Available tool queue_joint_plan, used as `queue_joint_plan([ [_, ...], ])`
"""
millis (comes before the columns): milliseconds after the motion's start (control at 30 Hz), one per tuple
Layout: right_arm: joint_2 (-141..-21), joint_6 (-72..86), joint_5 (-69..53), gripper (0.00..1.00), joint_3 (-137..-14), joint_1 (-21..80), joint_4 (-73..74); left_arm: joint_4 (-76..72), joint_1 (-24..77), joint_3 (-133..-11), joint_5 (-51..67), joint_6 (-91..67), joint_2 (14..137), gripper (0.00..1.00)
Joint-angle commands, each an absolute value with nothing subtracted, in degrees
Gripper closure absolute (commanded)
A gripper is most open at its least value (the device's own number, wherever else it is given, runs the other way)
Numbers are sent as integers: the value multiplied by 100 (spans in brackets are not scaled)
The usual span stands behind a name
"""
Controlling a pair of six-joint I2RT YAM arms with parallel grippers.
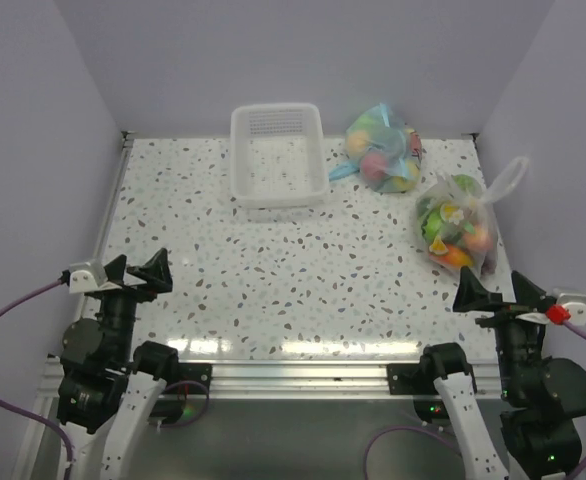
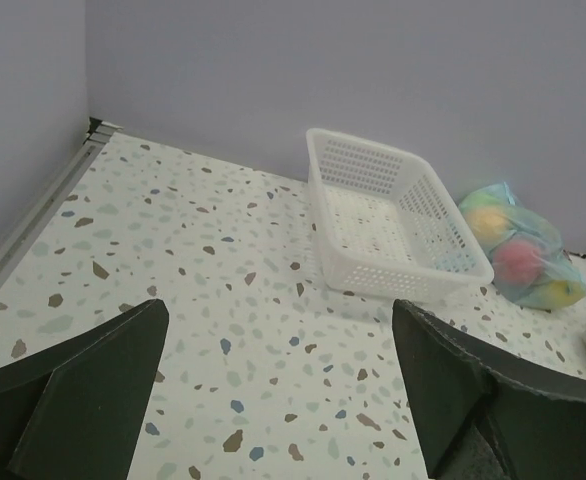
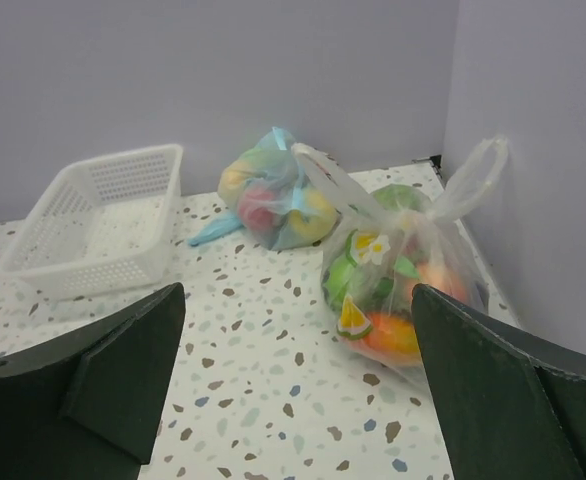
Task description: Untie the knot of the plastic bag and take out the fruit
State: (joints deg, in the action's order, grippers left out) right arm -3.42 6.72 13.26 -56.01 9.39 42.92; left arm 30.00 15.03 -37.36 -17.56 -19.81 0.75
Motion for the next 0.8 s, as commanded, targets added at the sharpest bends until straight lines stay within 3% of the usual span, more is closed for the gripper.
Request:
queue_joint_plan([
  [0,-659,799,1538,1,-5643,949,4342,2637,1512,-3587,-1644,-2127,35,0],
  [233,-1326,1634,2382,1,-5598,958,4490,2610,1512,-3437,-1661,-2180,35,0],
  [333,-1993,1783,2302,1,-5704,949,4657,2610,1512,-3419,-1661,-2215,70,0],
  [533,-3795,2767,3470,1,-5932,949,4948,2681,1512,-3331,-1522,-2601,26,0],
  [767,-5588,3410,4210,1,-6091,617,4387,2707,1512,-3296,-1591,-2637,62,0],
])
